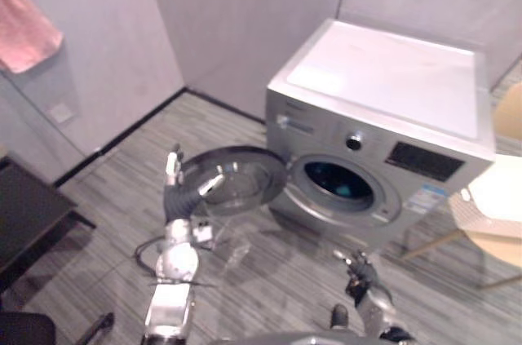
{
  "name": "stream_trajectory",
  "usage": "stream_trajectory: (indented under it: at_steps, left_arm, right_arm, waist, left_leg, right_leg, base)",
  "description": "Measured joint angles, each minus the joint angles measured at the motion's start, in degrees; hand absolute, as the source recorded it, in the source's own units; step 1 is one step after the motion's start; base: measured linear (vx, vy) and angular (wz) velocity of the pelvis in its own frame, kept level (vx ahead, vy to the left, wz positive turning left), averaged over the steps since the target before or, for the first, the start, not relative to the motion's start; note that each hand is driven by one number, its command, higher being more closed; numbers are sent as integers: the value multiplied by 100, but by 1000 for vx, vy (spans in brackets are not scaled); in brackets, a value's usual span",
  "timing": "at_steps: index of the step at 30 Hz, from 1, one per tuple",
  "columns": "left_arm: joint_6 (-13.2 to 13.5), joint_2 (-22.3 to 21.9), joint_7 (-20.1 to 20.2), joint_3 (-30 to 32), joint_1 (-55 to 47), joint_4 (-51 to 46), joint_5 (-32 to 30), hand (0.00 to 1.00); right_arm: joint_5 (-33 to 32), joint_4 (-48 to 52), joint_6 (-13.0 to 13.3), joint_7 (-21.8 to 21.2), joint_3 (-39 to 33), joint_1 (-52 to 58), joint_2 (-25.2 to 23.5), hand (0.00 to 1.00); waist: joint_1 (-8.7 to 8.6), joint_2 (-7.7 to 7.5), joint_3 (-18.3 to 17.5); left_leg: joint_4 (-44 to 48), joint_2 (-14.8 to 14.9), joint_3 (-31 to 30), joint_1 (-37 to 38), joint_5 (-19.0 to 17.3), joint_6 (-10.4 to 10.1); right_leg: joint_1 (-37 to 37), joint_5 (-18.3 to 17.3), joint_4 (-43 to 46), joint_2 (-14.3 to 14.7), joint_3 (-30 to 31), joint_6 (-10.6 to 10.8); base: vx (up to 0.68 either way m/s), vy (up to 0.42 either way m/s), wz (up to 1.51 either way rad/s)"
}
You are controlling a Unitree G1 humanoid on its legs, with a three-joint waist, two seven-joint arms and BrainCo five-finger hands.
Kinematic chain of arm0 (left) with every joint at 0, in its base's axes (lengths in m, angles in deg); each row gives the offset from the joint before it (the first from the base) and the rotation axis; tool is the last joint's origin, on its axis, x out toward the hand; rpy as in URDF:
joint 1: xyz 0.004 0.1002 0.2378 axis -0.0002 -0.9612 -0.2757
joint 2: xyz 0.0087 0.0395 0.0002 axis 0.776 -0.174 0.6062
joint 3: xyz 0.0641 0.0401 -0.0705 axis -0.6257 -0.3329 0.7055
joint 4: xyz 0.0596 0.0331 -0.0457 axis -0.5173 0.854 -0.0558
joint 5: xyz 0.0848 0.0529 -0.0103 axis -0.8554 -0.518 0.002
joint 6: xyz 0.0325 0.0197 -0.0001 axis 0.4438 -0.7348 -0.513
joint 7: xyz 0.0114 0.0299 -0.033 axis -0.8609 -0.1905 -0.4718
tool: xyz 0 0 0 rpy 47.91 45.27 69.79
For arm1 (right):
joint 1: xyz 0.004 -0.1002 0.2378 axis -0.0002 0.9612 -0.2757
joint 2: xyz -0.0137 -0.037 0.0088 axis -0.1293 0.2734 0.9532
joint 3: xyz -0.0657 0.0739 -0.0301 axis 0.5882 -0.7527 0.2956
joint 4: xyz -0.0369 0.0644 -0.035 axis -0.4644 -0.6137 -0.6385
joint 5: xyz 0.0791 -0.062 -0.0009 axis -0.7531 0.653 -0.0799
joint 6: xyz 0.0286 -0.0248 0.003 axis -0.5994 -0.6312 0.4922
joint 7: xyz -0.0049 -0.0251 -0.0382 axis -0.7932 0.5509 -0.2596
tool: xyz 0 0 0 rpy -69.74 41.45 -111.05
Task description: Pick up the laundry basket with both hands and put the clothes into the washing machine.
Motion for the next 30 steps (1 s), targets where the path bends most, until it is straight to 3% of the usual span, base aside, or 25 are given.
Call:
stream_trajectory:
  at_steps: [1, 2, 3, 4, 5, 6, 7, 8, 10, 14, 17, 19, 22, 27, 30]
  left_arm:
    - [-50, -12, 3, 60, 181, 275, -71, 0]
    - [-81, -8, 8, 122, 279, 445, -94, 0]
    - [-189, 51, 14, 226, 446, 712, -107, 0]
    - [-284, 44, 10, 427, 456, 815, -171, 0]
    - [-314, 51, 0, 514, 456, 896, -236, 0]
    - [-410, 116, -30, 725, 499, 956, -326, 0]
    - [-439, 120, -39, 822, 573, 1044, -340, 0]
    - [-558, 141, -50, 937, 740, 1327, -346, 0]
    - [-674, 139, -50, 1080, 973, 1522, -369, 0]
    - [-757, 425, -176, 1757, 1211, 1519, -379, 0]
    - [-829, 835, -375, 2152, 1772, 1554, -437, 0]
    - [-883, 1239, -515, 2462, 2369, 1739, -475, 0]
    - [-933, 1929, -677, 2626, 3236, 2488, -465, 0]
    - [-930, 2888, -729, 2321, 4425, 3078, -251, 0]
    - [-924, 3466, -587, 1742, 5481, 3826, -77, 0]
  right_arm:
    - [-1, 133, -19, -14, -2, 117, -9, 0]
    - [-16, 161, -35, -25, 9, 159, -19, 0]
    - [-16, 301, -28, -101, 20, 385, -22, 0]
    - [-13, 387, -20, -156, 13, 538, -10, 0]
    - [-4, 434, -9, -173, -13, 640, 4, 0]
    - [12, 537, 46, -215, -39, 725, 18, 0]
    - [18, 547, 75, -233, -80, 705, 37, 0]
    - [45, 520, 78, -252, -233, 706, 107, 0]
    - [142, 474, 57, -247, -562, 929, 185, 0]
    - [219, 479, -43, -350, -661, 1290, 224, 0]
    - [209, 397, -48, -387, -809, 1298, 200, 0]
    - [205, 275, -43, -446, -910, 1287, 199, 0]
    - [197, 156, -37, -508, -985, 1268, 195, 0]
    - [-61, 11, -40, -614, -970, 1250, 24, 0]
    - [-232, 245, -40, -677, -681, 1258, -55, 0]
  waist:
    - [-26, 124, 45]
    - [-104, 202, 124]
    - [-215, 69, 119]
    - [-246, -75, 60]
    - [-231, -85, -6]
    - [-192, -192, -93]
    - [-146, -229, -92]
    - [-114, -101, -29]
    - [-190, -38, -4]
    - [-275, -178, 73]
    - [-283, -365, 254]
    - [-308, -456, 431]
    - [-287, -459, 754]
    - [-316, -620, 1007]
    - [-295, -764, 1175]
  left_leg:
    - [19, 318, 42, -139, 106, -21]
    - [-34, 408, -20, -148, 204, -85]
    - [-213, 390, -219, -68, 357, -212]
    - [-444, 409, -277, 60, 413, -354]
    - [-587, 435, -301, 79, 424, -363]
    - [-818, 370, -286, 56, 510, -264]
    - [-885, 384, -299, 40, 658, -224]
    - [-933, 409, -292, -54, 882, -70]
    - [-1105, 371, -175, -124, 1110, 168]
    - [-1308, 269, 135, -162, 1222, 40]
    - [-1289, 151, 203, -469, 1261, -29]
    - [-1278, 89, 215, -681, 1336, -141]
    - [-1193, 98, 269, -875, 1347, -160]
    - [-1005, 237, 348, -1211, 1274, -244]
    - [-417, 517, 297, -1739, 1013, -346]
  right_leg:
    - [-310, -327, 687, 237, 305, 123]
    - [-611, -1014, 1745, 342, 450, -64]
    - [-804, -1791, 3136, 431, 474, -147]
    - [-786, -1959, 3145, 497, 417, -246]
    - [-724, -2016, 2910, 558, 326, -261]
    - [-514, -2216, 2169, 603, 237, -505]
    - [-478, -2216, 1872, 661, 235, -418]
    - [-449, -1948, 1493, 764, 242, -439]
    - [-307, -1621, 963, 763, 177, -447]
    - [-292, -1130, 293, 732, 390, -410]
    - [-416, -803, -182, 636, 499, -281]
    - [-565, -525, -458, 590, 563, -308]
    - [-731, -396, -525, 607, 667, -347]
    - [-1043, -341, -525, 729, 792, -378]
    - [-1300, -259, -524, 900, 792, -360]
  base:
    - [-180, -102, -12]
    - [-129, -125, 31]
    - [-87, -145, 40]
    - [-58, -149, 29]
    - [-15, -170, -21]
    - [2, -178, -38]
    - [-36, -153, -51]
    - [-61, -90, -23]
    - [-56, 9, 1]
    - [-55, 56, -24]
    - [-103, 45, -10]
    - [-59, 18, -3]
    - [-54, 7, -16]
    - [-50, -17, -15]
    - [-52, -61, -10]
